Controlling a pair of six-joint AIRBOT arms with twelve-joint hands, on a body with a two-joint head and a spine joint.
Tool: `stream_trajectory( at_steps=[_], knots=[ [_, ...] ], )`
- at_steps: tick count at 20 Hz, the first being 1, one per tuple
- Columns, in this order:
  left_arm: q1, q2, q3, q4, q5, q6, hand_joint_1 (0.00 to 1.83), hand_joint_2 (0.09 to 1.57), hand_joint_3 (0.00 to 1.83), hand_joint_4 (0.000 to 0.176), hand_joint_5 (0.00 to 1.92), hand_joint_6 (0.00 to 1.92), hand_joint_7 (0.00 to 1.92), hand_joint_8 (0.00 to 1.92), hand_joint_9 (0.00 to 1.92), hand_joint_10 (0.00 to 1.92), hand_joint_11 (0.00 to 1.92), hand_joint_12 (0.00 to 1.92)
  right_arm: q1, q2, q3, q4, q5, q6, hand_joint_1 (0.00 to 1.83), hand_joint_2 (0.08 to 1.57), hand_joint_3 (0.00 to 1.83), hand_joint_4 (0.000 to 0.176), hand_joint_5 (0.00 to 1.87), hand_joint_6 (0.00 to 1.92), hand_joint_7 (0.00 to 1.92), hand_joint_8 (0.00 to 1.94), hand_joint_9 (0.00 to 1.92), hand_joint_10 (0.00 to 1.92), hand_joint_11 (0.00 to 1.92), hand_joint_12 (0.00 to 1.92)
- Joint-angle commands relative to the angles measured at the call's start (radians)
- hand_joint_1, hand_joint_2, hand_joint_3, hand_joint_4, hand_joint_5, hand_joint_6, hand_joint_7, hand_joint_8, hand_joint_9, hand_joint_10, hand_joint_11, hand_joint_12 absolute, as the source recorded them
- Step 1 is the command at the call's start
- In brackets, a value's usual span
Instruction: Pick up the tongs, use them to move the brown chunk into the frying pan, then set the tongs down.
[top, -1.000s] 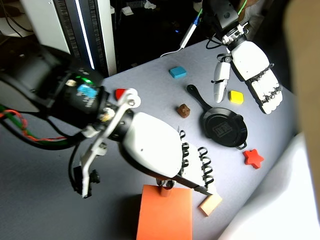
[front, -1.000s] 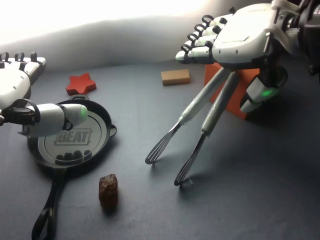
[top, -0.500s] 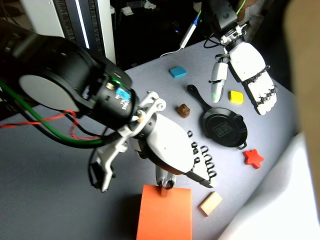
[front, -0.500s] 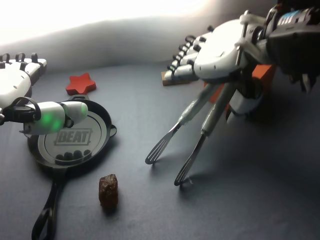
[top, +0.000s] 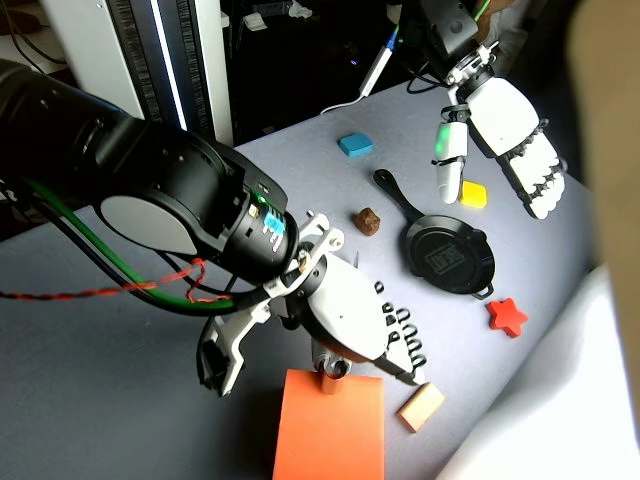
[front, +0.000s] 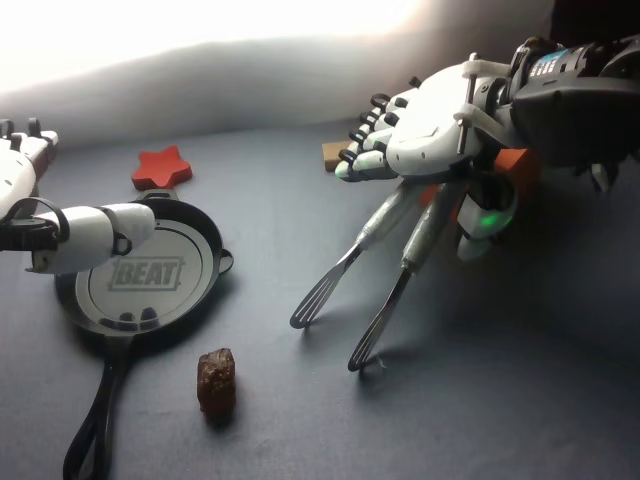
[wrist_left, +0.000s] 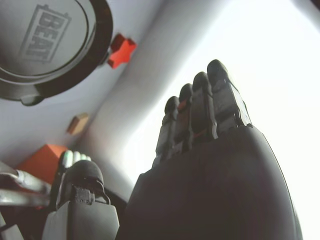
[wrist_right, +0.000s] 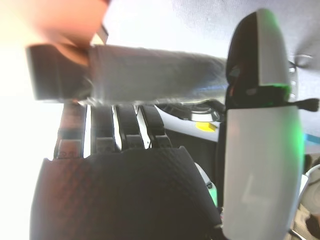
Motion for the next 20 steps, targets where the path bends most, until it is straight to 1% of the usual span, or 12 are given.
stream_trajectory(
  at_steps=[1, 3, 6, 7, 9, 11, 13, 14, 15, 16, 18, 20],
  knots=[
    [-0.009, 0.012, 0.002, 0.067, -0.094, 0.003, 0.0, 1.07, 0.0, 0.0, 0.05, 0.0, 0.07, 0.0, 0.07, 0.0, 0.0, 0.26, 0.0, 0.0, 0.003, -0.001, 0.088, -0.01, 0.99, 0.84, 0.0, 0.0, 0.0, 0.0, 0.0, 0.0, 0.0, 0.0, 0.0, 0.0],
    [-0.009, 0.013, -0.001, 0.06, -0.096, 0.003, 0.01, 1.07, 0.0, 0.0, 0.04, 0.0, 0.07, 0.0, 0.05, 0.0, 0.0, 0.21, -0.006, -0.003, 0.003, -0.001, 0.093, -0.014, 0.99, 0.85, 0.0, 0.0, 0.0, 0.0, 0.0, 0.0, 0.0, 0.0, 0.0, 0.0],
    [-0.007, 0.013, -0.003, 0.06, -0.096, 0.002, 0.05, 1.08, 0.0, 0.0, 0.05, 0.01, 0.07, 0.0, 0.06, 0.0, 0.0, 0.23, -0.016, -0.01, 0.004, -0.002, 0.102, -0.02, 1.02, 0.88, 0.0, 0.0, 0.0, 0.0, 0.0, 0.0, 0.0, 0.0, 0.0, 0.0],
    [-0.005, 0.013, -0.004, 0.06, -0.097, -0.001, 0.05, 1.08, 0.0, 0.0, 0.05, 0.0, 0.08, 0.0, 0.07, 0.0, 0.0, 0.26, -0.017, -0.011, 0.004, -0.002, 0.107, -0.02, 1.01, 0.89, 0.0, 0.0, 0.0, 0.0, 0.0, 0.0, 0.0, 0.0, 0.0, 0.0],
    [-0.001, 0.013, -0.005, 0.06, -0.097, -0.007, 0.01, 1.08, 0.0, 0.0, 0.03, 0.0, 0.06, 0.0, 0.06, 0.0, 0.0, 0.23, -0.017, -0.013, 0.005, -0.002, 0.11, -0.02, 1.0, 0.89, 0.0, 0.0, 0.01, 0.0, 0.01, 0.0, 0.0, 0.0, 0.0, 0.0],
    [0.004, 0.013, -0.008, 0.06, -0.097, -0.009, 0.02, 1.09, 0.0, 0.0, 0.03, 0.0, 0.06, 0.0, 0.05, 0.0, 0.0, 0.21, -0.018, -0.016, 0.005, -0.002, 0.11, -0.021, 0.99, 0.9, 0.0, 0.0, 0.02, 0.01, 0.03, 0.01, 0.03, 0.01, 0.02, 0.01],
    [0.008, 0.014, -0.015, 0.06, -0.097, -0.012, 0.02, 1.08, 0.0, 0.0, 0.04, 0.0, 0.06, 0.0, 0.05, 0.0, 0.0, 0.22, -0.019, -0.017, 0.005, -0.002, 0.11, -0.022, 1.0, 0.9, 0.0, 0.0, 0.1, 0.01, 0.13, 0.01, 0.1, 0.02, 0.0, 0.32],
    [0.01, 0.015, -0.018, 0.06, -0.099, -0.01, 0.02, 1.08, 0.0, 0.0, 0.04, 0.0, 0.06, 0.0, 0.05, 0.0, 0.0, 0.22, -0.019, -0.017, 0.005, -0.002, 0.11, -0.023, 1.0, 0.9, 0.0, 0.0, 0.1, 0.01, 0.13, 0.01, 0.1, 0.02, 0.0, 0.32],
    [0.014, 0.016, -0.022, 0.06, -0.101, -0.01, 0.01, 1.08, 0.0, 0.0, 0.03, 0.0, 0.06, 0.0, 0.05, 0.0, 0.0, 0.22, -0.019, -0.017, 0.005, -0.002, 0.11, -0.023, 0.98, 0.94, 0.01, 0.0, 0.14, 0.02, 0.18, 0.01, 0.15, 0.04, 0.0, 0.56],
    [0.02, 0.016, -0.025, 0.06, -0.105, -0.011, 0.01, 1.08, 0.0, 0.0, 0.03, 0.0, 0.06, 0.0, 0.05, 0.0, 0.0, 0.22, -0.017, -0.017, 0.004, -0.002, 0.109, -0.022, 0.98, 0.94, 0.01, 0.0, 0.14, 0.02, 0.18, 0.01, 0.15, 0.04, 0.0, 0.56],
    [0.034, 0.016, -0.029, 0.06, -0.112, -0.036, 0.0, 1.09, 0.0, 0.0, 0.04, 0.0, 0.07, 0.0, 0.06, 0.0, 0.0, 0.22, -0.017, -0.016, 0.004, -0.002, 0.107, -0.022, 1.02, 0.96, 0.01, 0.0, 0.19, 0.03, 0.24, 0.02, 0.21, 0.05, 0.0, 0.8],
    [0.042, 0.016, -0.033, 0.06, -0.128, -0.044, 0.0, 1.09, 0.0, 0.0, 0.03, 0.0, 0.06, 0.0, 0.05, 0.0, 0.0, 0.22, -0.018, -0.015, 0.004, -0.002, 0.107, -0.023, 1.01, 0.98, 0.02, 0.0, 0.22, 0.04, 0.27, 0.02, 0.23, 0.06, 0.0, 0.86]
  ],
)
